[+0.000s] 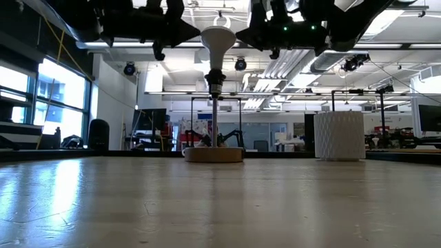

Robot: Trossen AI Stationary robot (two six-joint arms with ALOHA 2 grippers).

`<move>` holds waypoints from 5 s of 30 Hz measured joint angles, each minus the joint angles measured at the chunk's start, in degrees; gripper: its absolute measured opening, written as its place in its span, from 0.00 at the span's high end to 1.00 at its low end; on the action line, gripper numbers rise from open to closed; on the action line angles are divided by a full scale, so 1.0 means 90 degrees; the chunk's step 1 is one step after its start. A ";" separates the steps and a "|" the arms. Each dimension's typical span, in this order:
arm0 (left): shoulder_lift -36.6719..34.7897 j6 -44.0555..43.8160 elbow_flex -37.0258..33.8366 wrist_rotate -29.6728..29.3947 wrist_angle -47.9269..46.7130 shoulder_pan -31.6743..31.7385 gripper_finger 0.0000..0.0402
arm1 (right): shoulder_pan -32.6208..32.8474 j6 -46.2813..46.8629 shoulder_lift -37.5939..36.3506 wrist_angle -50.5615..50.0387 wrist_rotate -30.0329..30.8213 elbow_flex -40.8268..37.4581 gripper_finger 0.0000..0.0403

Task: Screw lightbulb
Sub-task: Remove the lightbulb from the brown lamp

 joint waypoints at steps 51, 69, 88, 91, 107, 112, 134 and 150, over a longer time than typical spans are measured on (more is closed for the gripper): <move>0.0345 -0.0170 -0.0464 0.1505 0.1348 0.0362 1.00 | -0.0577 0.1028 0.1095 0.2258 -0.1050 -0.0152 1.00; -0.0039 -0.0609 -0.1297 0.0185 0.1573 0.0694 1.00 | -0.0860 0.1139 0.0649 0.2302 -0.2406 -0.0489 1.00; 0.0335 -0.0993 -0.0270 0.1752 0.1035 0.0756 1.00 | -0.0658 0.0213 0.0857 0.1489 -0.1574 0.0018 1.00; 0.0335 -0.0998 -0.0263 0.1840 0.1058 0.0516 1.00 | -0.0727 0.0233 0.0874 0.1423 -0.1371 0.0065 1.00; -0.0361 -0.0382 -0.0336 0.0024 -0.0467 -0.0163 1.00 | -0.1042 0.0789 0.0429 0.1706 -0.1603 -0.0400 1.00; -0.0583 -0.0449 -0.0643 -0.1251 0.0032 0.0119 1.00 | -0.0672 0.1021 0.0399 0.2123 -0.1741 -0.0585 1.00; 0.0197 -0.0785 -0.0197 -0.0514 0.0839 -0.0457 1.00 | -0.0727 0.1047 0.1587 0.1349 -0.0951 0.0679 1.00; -0.0284 -0.0090 -0.0206 -0.2065 -0.0129 -0.0394 1.00 | -0.0736 0.1991 0.0904 0.2236 -0.1517 -0.0242 1.00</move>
